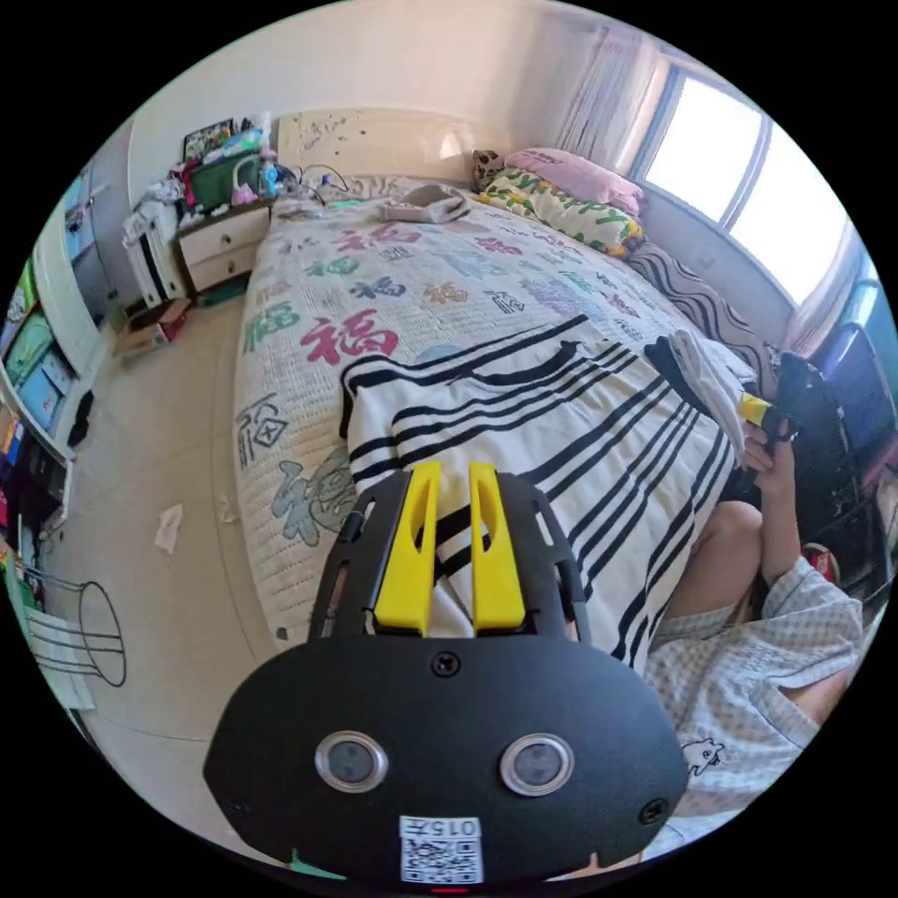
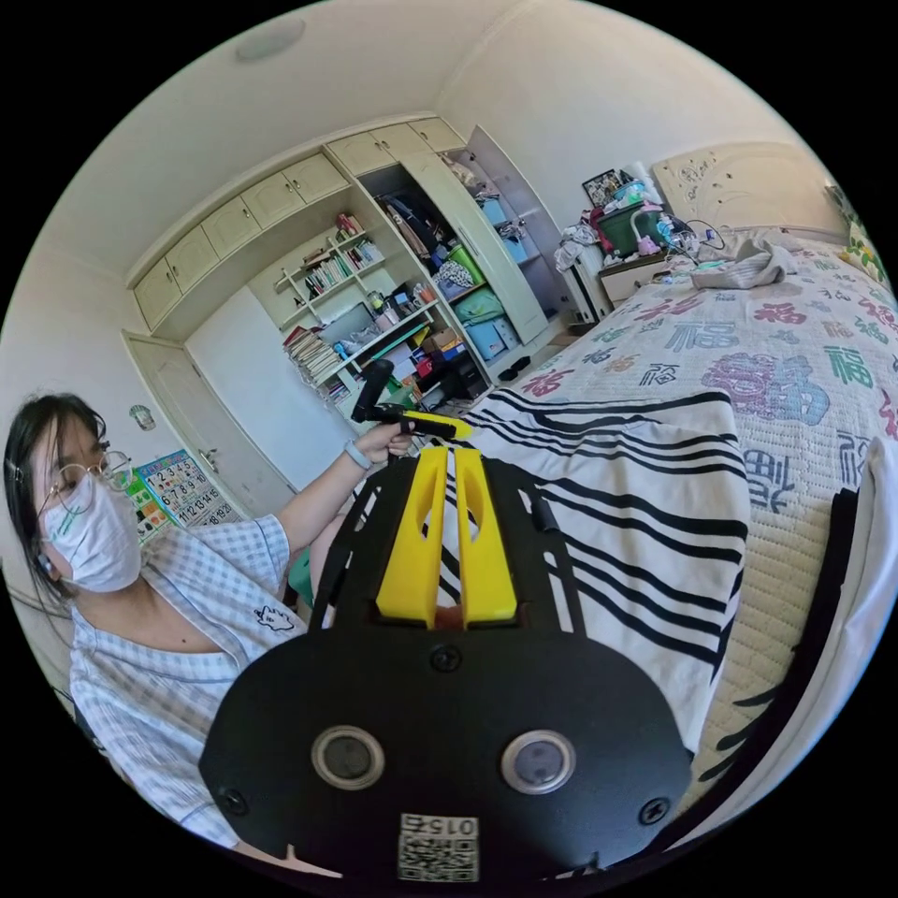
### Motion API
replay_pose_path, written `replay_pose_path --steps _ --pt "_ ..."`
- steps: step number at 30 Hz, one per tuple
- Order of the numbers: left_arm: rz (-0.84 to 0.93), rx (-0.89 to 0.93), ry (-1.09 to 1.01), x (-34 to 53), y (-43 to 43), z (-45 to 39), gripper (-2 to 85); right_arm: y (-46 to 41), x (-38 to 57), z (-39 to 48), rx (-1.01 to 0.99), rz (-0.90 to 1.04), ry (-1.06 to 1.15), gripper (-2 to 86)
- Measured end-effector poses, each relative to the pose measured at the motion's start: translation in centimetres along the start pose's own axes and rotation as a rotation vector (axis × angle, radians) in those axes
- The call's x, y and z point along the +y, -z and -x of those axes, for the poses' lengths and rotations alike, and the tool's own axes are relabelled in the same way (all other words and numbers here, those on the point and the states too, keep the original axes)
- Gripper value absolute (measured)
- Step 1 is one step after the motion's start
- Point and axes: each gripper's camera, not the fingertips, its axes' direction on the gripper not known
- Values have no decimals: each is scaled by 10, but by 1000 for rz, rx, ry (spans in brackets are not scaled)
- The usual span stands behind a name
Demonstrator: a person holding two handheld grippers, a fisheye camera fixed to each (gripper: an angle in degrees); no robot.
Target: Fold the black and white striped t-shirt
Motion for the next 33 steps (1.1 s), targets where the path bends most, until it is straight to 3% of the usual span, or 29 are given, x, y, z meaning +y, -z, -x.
replay_pose_path --steps 5,9,12,18,23,25,27,33 --pt "-42 194 81 0 -5 36 7 5 -1 -5 3 23 1 11" --pt "-33 61 7 -3 2 19 8 12 -2 -10 -16 25 -7 12" --pt "0 -75 4 -8 -2 9 64 15 -3 -13 -32 26 -13 14" --pt "2 36 -12 -18 -15 10 32 8 -6 -14 -12 75 -8 28" --pt "-147 205 -310 -21 23 -70 18 5 -7 -13 36 116 -12 65" --pt "-69 319 -539 -21 13 -135 16 2 -7 -16 16 132 -35 93" --pt "12 355 -631 -19 -14 -176 16 0 -5 -19 6 143 -65 119" --pt "230 284 -714 -13 -101 -234 17 -12 18 -39 -54 244 -193 113"
